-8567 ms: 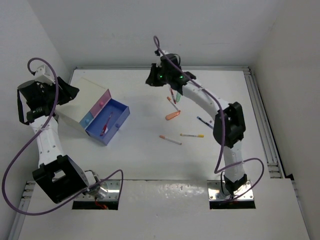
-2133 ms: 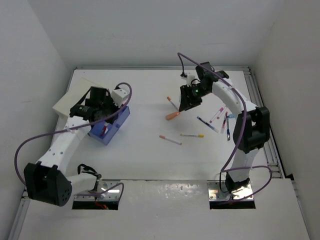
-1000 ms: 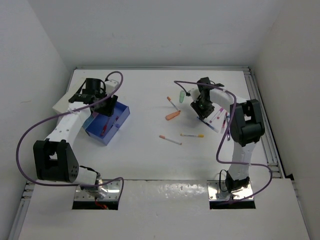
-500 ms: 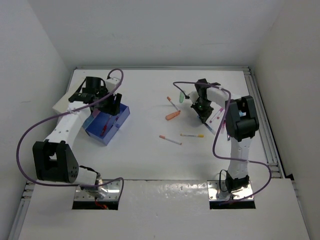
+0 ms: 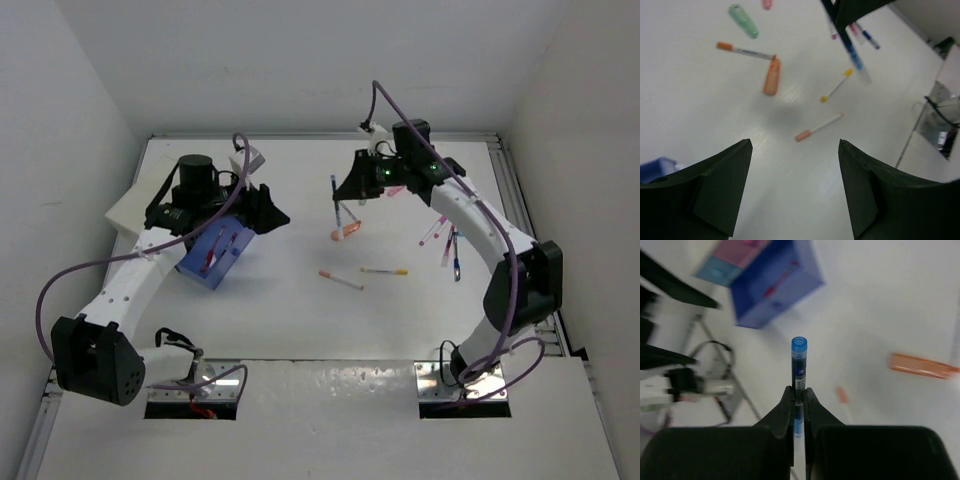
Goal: Sort the stationery into containers
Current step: Pick up the pen from the center of the board, then place the pen in the drawer.
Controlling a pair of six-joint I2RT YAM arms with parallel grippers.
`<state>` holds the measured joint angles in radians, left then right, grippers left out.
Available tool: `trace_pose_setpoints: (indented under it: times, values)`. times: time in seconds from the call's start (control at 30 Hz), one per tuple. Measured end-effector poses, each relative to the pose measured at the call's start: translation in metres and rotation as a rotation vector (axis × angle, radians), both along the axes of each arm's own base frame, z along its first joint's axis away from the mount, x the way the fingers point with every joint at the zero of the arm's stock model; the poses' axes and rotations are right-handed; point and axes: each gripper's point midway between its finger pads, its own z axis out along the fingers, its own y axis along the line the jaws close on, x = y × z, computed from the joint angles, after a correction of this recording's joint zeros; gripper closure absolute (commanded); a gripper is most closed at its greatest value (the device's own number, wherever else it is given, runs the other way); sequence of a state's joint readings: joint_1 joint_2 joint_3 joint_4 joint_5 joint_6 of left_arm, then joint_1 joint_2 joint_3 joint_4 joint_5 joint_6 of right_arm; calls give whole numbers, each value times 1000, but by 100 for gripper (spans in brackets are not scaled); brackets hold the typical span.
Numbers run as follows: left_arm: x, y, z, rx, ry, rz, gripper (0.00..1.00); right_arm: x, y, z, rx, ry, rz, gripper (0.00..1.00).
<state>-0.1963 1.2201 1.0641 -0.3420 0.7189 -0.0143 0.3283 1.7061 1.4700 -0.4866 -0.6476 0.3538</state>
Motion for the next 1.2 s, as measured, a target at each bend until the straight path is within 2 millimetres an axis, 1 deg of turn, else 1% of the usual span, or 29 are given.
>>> trace_pose_setpoints:
  times: [0.07,0.13,0.23,0.33,0.4,0.43,0.47,0.53,0.57,0.63,0.67,0.7,0.77,0.8,0.83,0.87,0.9,0.97,1.0,1.07,1.13,1.2]
  values:
    - [-6,-16,9,-61,17,-43,24,-19,30,24,119,14,23,100]
    - [-9,-29,17,-120,36,-73,24,-29,56,40,197,33,50,100]
    - [-12,-41,23,-171,67,-99,24,-43,89,51,268,72,94,100]
    - [-17,-54,25,-202,106,-133,26,-49,110,60,305,93,114,100]
    - [-21,-59,25,-214,125,-146,36,-51,118,65,328,101,118,100]
    - [-22,-61,26,-220,132,-151,43,-52,120,68,338,110,115,100]
    - [-23,-62,27,-228,134,-157,63,-52,122,71,348,110,115,100]
    - [-23,-62,29,-239,142,-151,78,-52,124,76,364,107,119,98]
    - [-22,-60,30,-245,151,-144,91,-51,124,78,368,99,116,80]
    - [-17,-53,29,-250,161,-115,100,-42,117,82,376,91,91,65]
    - [-13,-47,28,-243,152,-104,100,-38,112,82,374,88,81,57]
    - [-12,-43,26,-232,155,-93,100,-32,105,81,368,87,62,56]
    - [-3,-25,20,-163,156,-42,100,-15,78,72,326,73,6,56]
    - [5,-13,19,-118,152,-2,100,-3,57,66,287,58,-41,57]
    - [13,-2,18,-70,137,31,100,9,32,58,242,46,-94,58]
    - [25,13,15,-7,123,75,100,15,11,50,195,39,-131,58]
    - [36,31,11,62,109,123,100,23,-20,37,120,24,-187,59]
    - [49,61,-6,179,108,199,99,26,-69,14,3,12,-268,60]
    - [52,82,-22,260,130,247,96,18,-97,-4,-82,20,-308,60]
    - [51,111,-50,380,189,305,94,-4,-139,-35,-217,57,-357,61]
    - [46,135,-77,486,260,347,92,-29,-169,-62,-331,114,-377,61]
    - [40,151,-100,576,326,363,90,-48,-195,-83,-417,174,-392,62]
